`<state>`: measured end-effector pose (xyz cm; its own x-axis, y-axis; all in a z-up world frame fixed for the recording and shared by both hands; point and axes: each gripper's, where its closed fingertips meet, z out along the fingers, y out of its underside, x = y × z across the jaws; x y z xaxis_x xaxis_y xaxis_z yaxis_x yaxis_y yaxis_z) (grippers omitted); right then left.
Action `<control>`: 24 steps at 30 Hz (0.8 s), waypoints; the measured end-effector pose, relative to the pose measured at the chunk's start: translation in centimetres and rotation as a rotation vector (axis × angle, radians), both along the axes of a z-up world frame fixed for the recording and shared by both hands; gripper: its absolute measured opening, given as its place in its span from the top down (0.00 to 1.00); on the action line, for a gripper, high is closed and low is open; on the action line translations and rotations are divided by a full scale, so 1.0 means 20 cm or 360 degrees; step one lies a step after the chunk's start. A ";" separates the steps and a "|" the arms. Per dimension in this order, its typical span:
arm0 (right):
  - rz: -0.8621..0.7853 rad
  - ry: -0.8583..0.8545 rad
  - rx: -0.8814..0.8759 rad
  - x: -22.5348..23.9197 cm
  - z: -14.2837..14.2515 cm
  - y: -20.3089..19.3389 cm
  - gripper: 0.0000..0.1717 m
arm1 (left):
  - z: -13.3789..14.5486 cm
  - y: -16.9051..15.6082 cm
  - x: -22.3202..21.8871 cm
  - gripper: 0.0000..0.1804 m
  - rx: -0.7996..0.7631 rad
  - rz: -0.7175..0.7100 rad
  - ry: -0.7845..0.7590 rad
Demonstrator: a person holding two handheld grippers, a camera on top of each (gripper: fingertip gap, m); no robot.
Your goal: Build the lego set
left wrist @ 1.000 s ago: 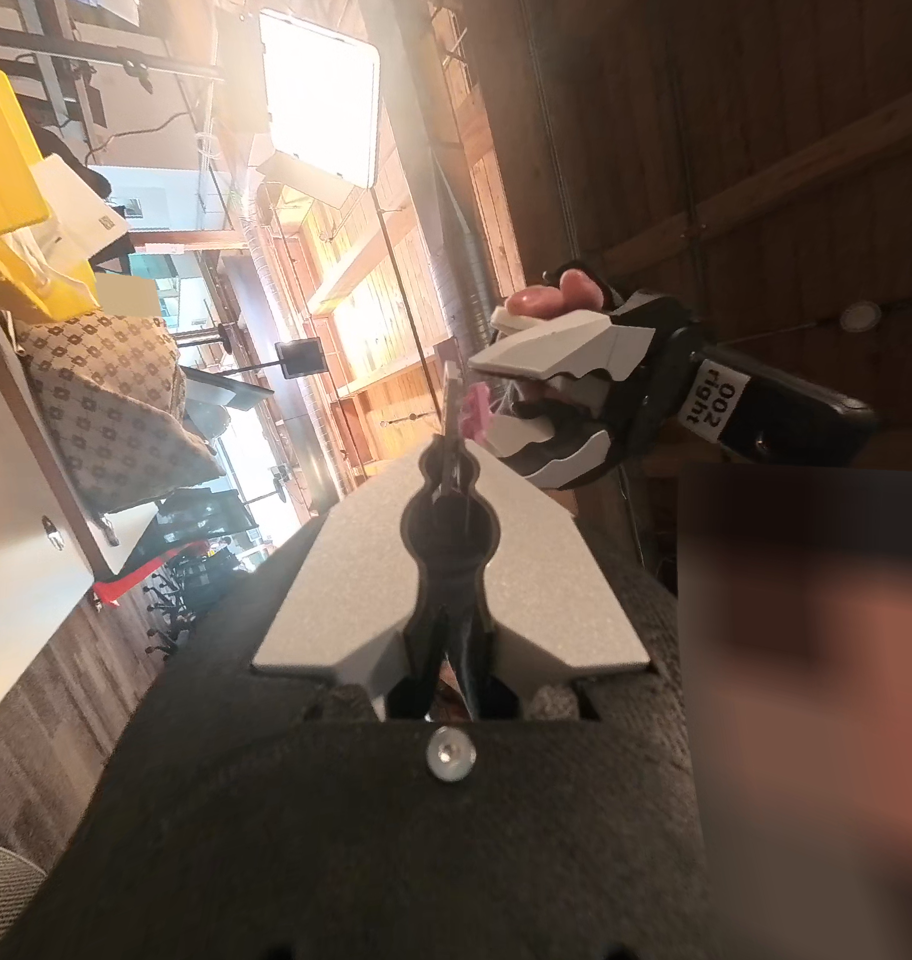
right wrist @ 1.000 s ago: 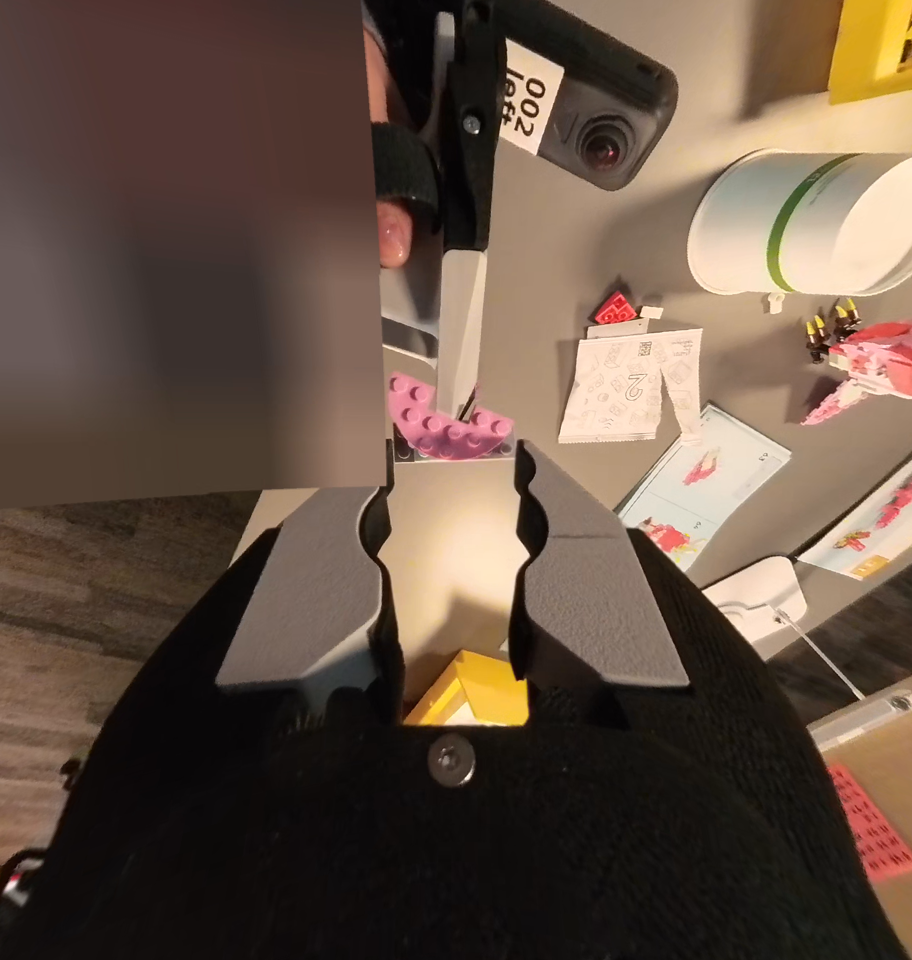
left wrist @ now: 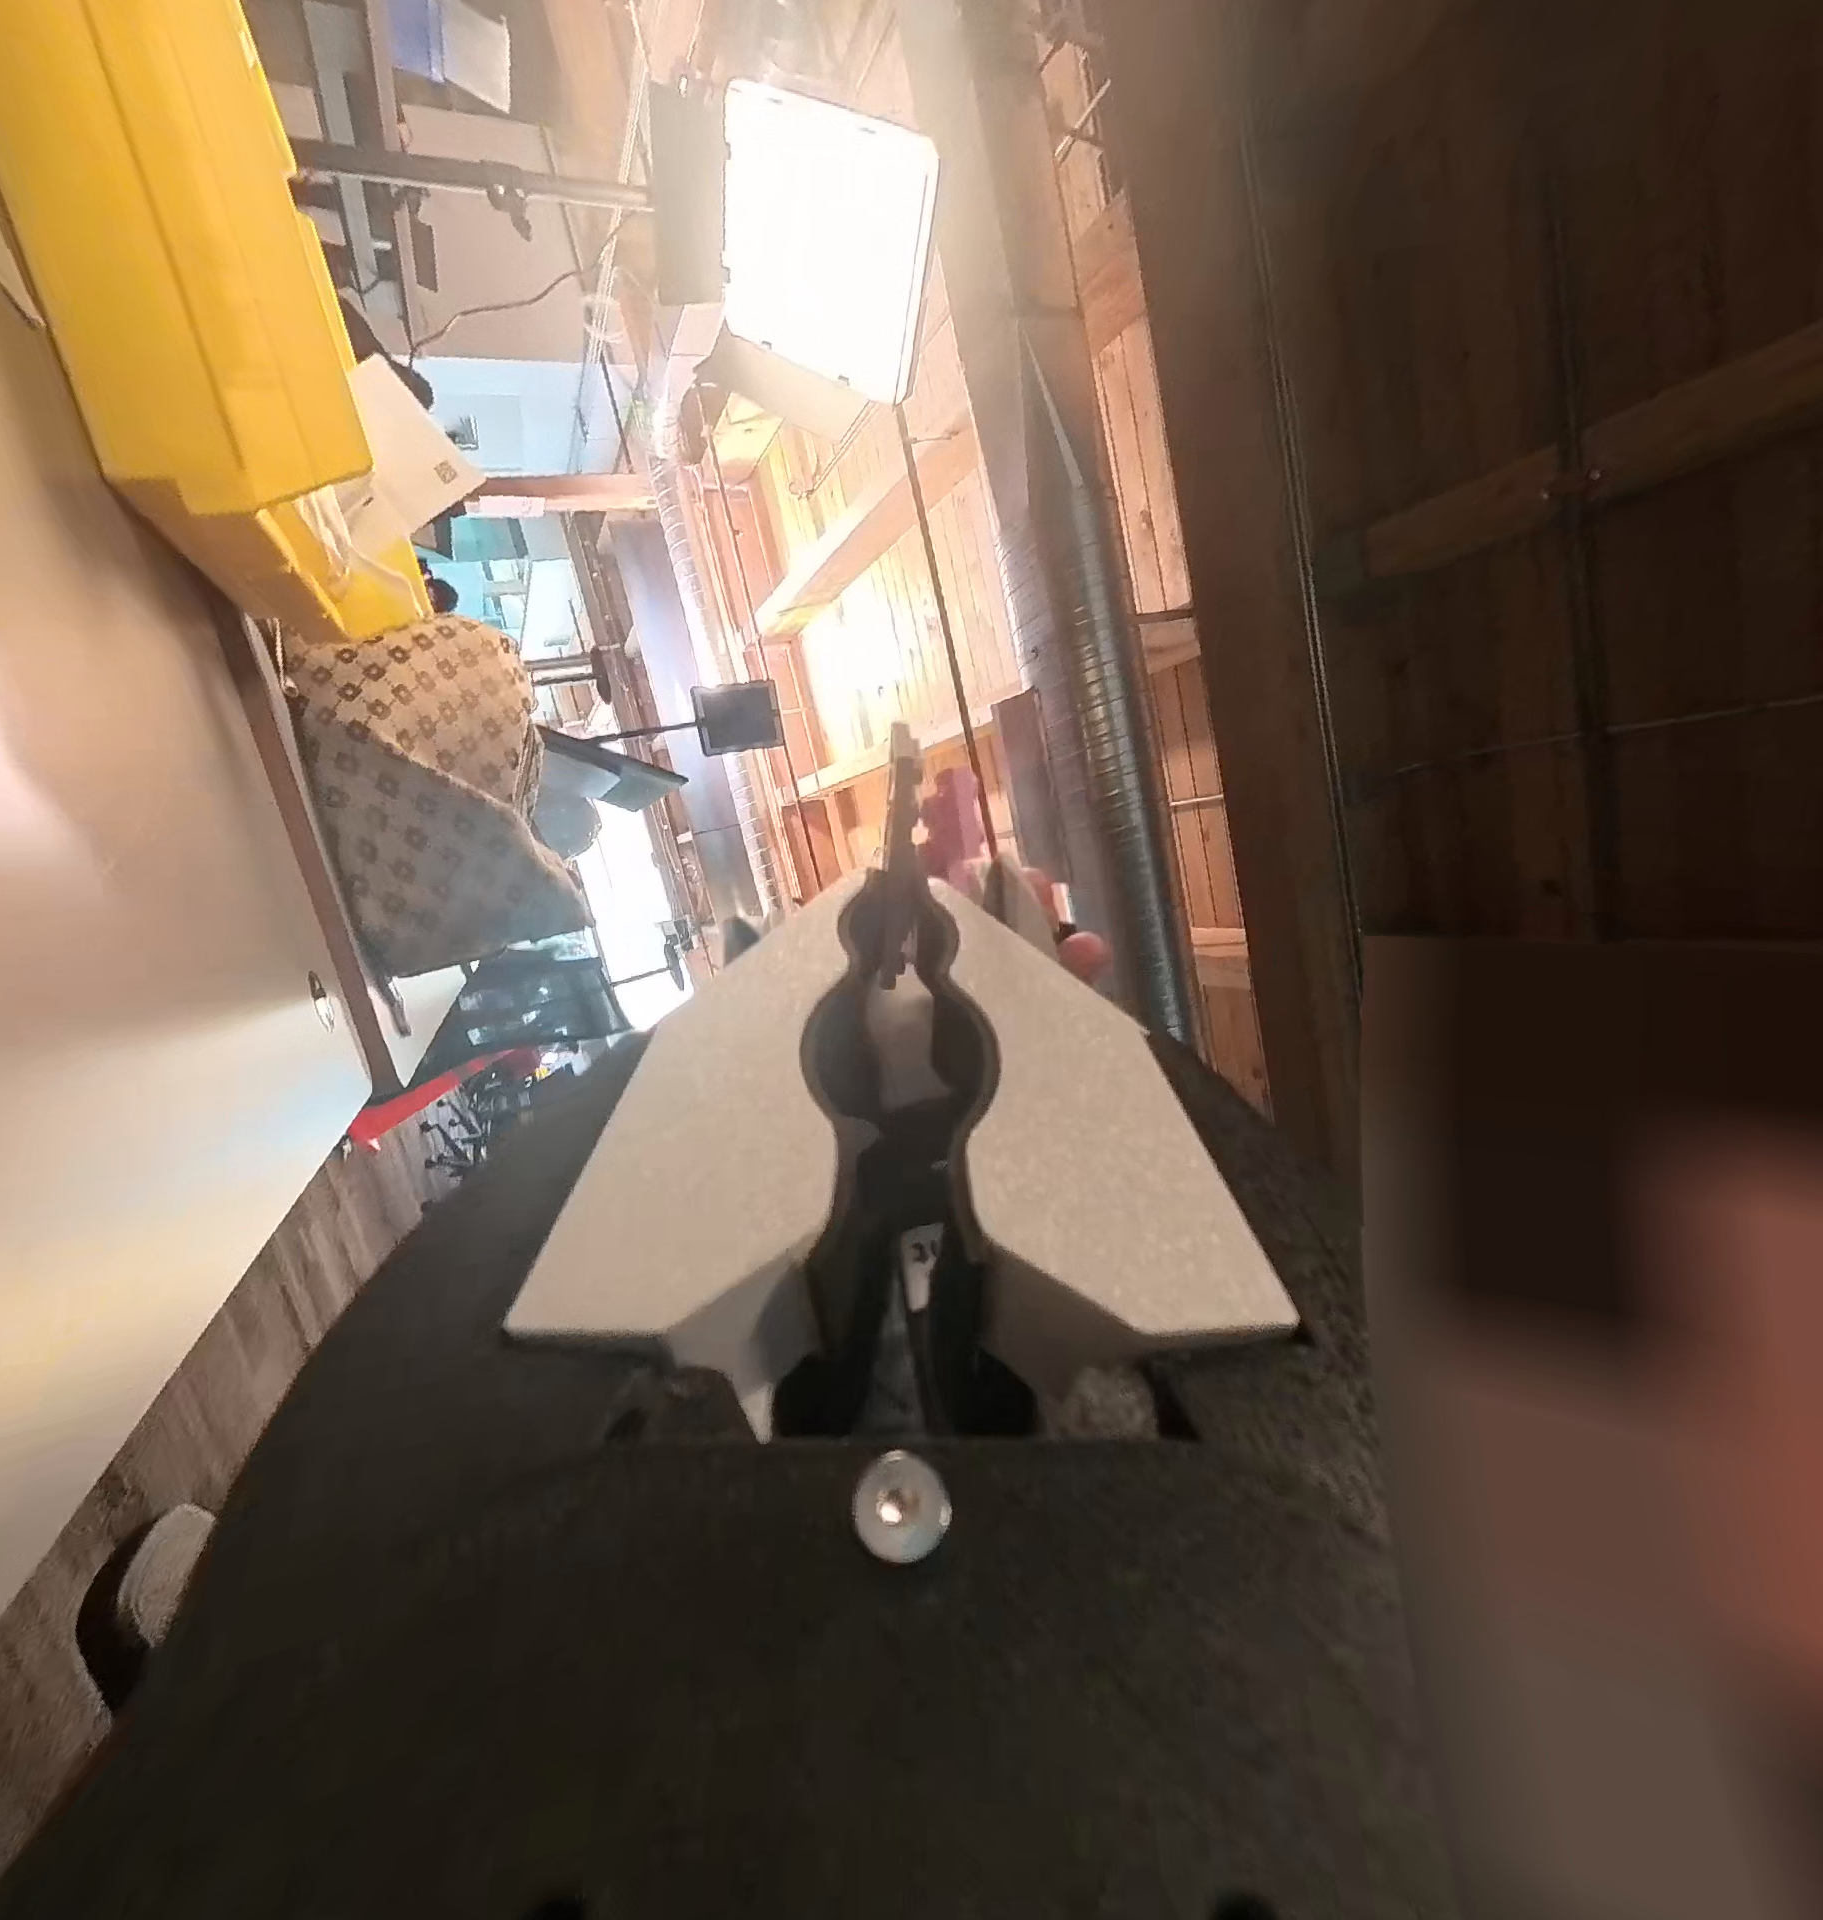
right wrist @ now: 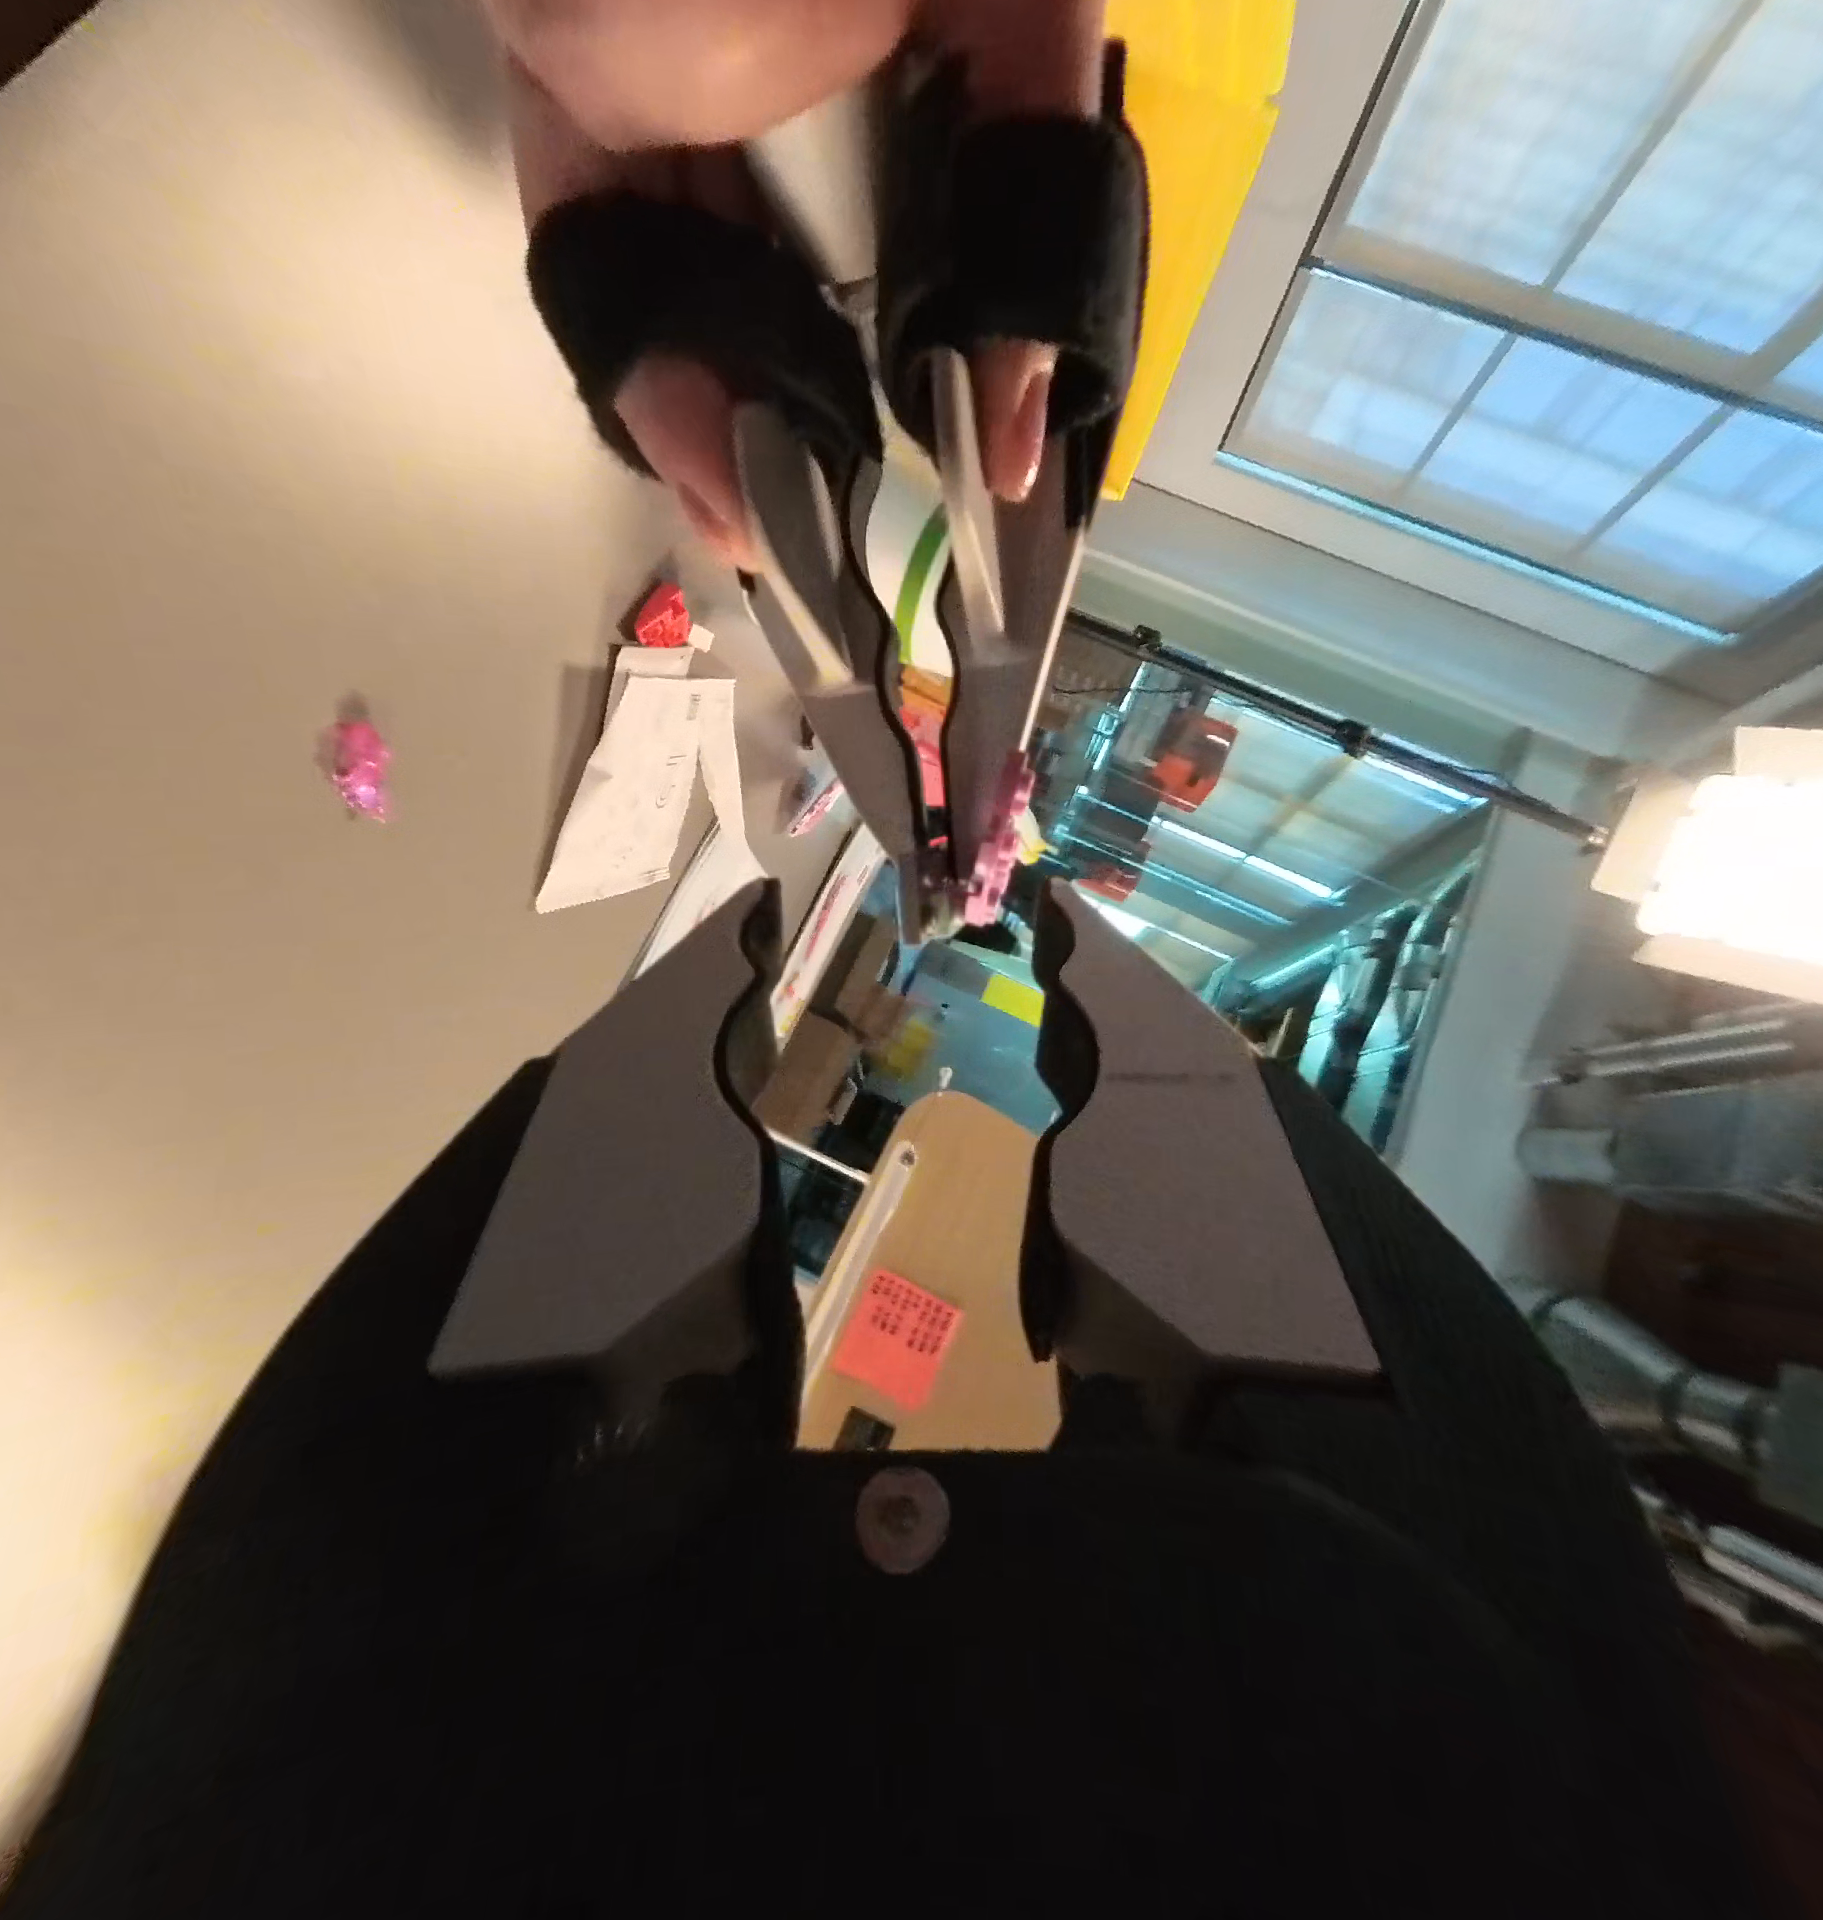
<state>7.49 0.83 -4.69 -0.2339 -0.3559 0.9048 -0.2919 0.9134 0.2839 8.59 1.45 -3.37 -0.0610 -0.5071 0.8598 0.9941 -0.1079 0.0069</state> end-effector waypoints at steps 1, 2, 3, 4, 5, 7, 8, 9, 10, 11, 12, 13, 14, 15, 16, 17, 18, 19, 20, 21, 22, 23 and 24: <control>0.0008 0.0005 0.0015 0.00 -0.01 0.00 0.74 | 0.00 0.00 0.00 0.98 -0.0004 -0.0007 -0.0001; 0.0018 0.0010 0.0029 0.00 -0.02 -0.01 0.76 | -0.01 0.00 0.01 0.98 -0.0009 -0.0012 -0.0003; 0.0032 0.0026 0.0040 0.00 -0.02 -0.01 0.77 | -0.01 0.00 0.01 0.99 -0.0017 -0.0018 -0.0001; 0.0046 0.0046 0.0049 0.00 -0.02 -0.01 0.78 | -0.02 0.00 0.01 0.99 -0.0028 -0.0022 0.0007; 0.0056 0.0064 0.0060 0.00 -0.02 -0.02 0.80 | -0.02 0.00 0.01 0.99 -0.0036 -0.0029 0.0015; 0.0069 0.0093 0.0075 -0.01 -0.01 -0.02 0.82 | -0.03 0.00 0.02 0.99 -0.0046 -0.0047 0.0031; 0.0075 0.0102 0.0083 -0.01 -0.02 -0.02 0.82 | -0.03 0.00 0.03 0.99 -0.0062 -0.0053 0.0045; 0.0077 0.0109 0.0092 -0.01 -0.02 -0.02 0.82 | -0.04 0.01 0.04 0.99 -0.0081 -0.0058 0.0064; 0.0081 0.0121 0.0105 -0.01 -0.03 -0.02 0.84 | -0.05 0.01 0.04 0.99 -0.0098 -0.0066 0.0077; 0.0100 0.0145 0.0118 0.00 -0.02 -0.02 0.88 | -0.06 0.01 0.05 0.99 -0.0107 -0.0077 0.0078; 0.0125 0.0164 0.0135 0.00 -0.02 -0.02 0.89 | -0.06 0.01 0.05 0.99 -0.0107 -0.0088 0.0077; 0.0142 0.0174 0.0146 0.01 -0.02 -0.02 0.89 | -0.07 0.01 0.06 0.99 -0.0108 -0.0101 0.0079; 0.0152 0.0182 0.0148 0.01 -0.02 -0.02 0.89 | -0.07 0.01 0.06 0.99 -0.0110 -0.0111 0.0085; 0.0159 0.0194 0.0154 0.01 -0.02 -0.02 0.90 | -0.07 0.01 0.07 0.99 -0.0109 -0.0119 0.0091; 0.0161 0.0208 0.0173 0.02 -0.02 -0.01 0.90 | -0.07 0.01 0.07 0.99 -0.0112 -0.0126 0.0096; 0.0157 0.0214 0.0193 0.02 -0.02 0.00 0.91 | -0.08 0.01 0.06 0.99 -0.0122 -0.0124 0.0103; 0.0147 0.0214 0.0205 0.02 -0.02 0.00 0.92 | -0.09 0.01 0.06 0.99 -0.0129 -0.0120 0.0108; 0.0138 0.0215 0.0215 0.02 -0.02 0.01 0.92 | -0.09 0.01 0.05 0.99 -0.0134 -0.0114 0.0107; 0.0130 0.0218 0.0230 0.02 -0.02 0.01 0.92 | -0.09 0.01 0.05 0.99 -0.0137 -0.0111 0.0108; 0.0127 0.0225 0.0248 0.02 -0.02 0.01 0.92 | -0.09 0.01 0.05 0.99 -0.0139 -0.0110 0.0105; 0.0128 0.0233 0.0267 0.02 -0.02 0.01 0.93 | -0.09 0.01 0.05 0.99 -0.0138 -0.0111 0.0098; 0.0129 0.0243 0.0288 0.02 -0.02 0.01 0.94 | -0.10 0.01 0.05 0.99 -0.0139 -0.0110 0.0093; 0.0130 0.0257 0.0313 0.02 -0.02 0.01 0.94 | -0.10 0.01 0.05 0.99 -0.0141 -0.0110 0.0090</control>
